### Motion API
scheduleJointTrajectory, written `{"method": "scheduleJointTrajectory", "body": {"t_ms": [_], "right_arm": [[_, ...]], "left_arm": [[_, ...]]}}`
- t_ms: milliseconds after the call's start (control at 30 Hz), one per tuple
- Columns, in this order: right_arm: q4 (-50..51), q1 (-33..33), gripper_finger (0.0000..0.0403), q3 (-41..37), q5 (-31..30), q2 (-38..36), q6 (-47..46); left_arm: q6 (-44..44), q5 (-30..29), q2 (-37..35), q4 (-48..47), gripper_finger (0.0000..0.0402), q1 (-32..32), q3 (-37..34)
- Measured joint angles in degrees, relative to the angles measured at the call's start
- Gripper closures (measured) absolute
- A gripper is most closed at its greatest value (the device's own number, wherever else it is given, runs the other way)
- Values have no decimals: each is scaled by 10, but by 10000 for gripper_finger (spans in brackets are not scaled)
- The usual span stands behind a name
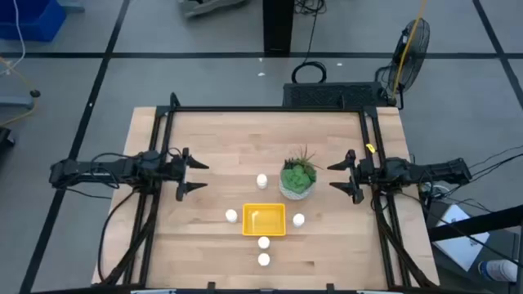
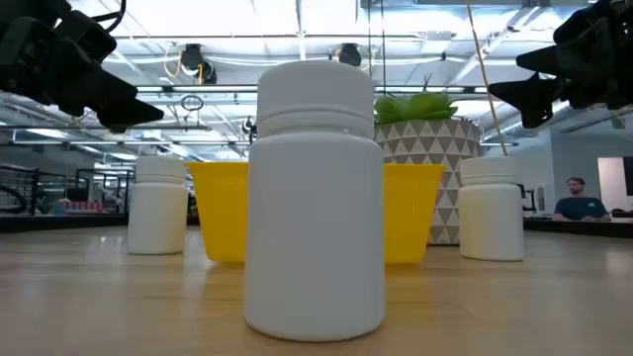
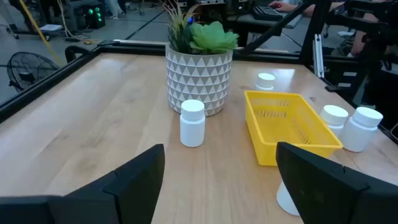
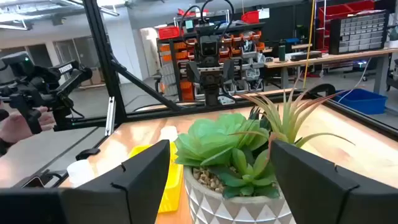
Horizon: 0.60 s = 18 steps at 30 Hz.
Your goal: Pick and place pill bottles into a basket
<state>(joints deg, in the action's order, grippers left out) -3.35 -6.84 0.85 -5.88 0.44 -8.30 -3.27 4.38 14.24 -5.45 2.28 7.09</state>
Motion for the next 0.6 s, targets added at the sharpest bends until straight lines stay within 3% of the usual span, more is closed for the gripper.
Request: {"method": "scheduleJointTrajectory", "body": {"t_ms": [267,600], "right_arm": [[-11,0,133,0,0,0,0],[-27,0,133,0,0,0,0]], "left_arm": [[0,0,0,1,91,0,0],[11,0,0,74,91,0,0]]}}
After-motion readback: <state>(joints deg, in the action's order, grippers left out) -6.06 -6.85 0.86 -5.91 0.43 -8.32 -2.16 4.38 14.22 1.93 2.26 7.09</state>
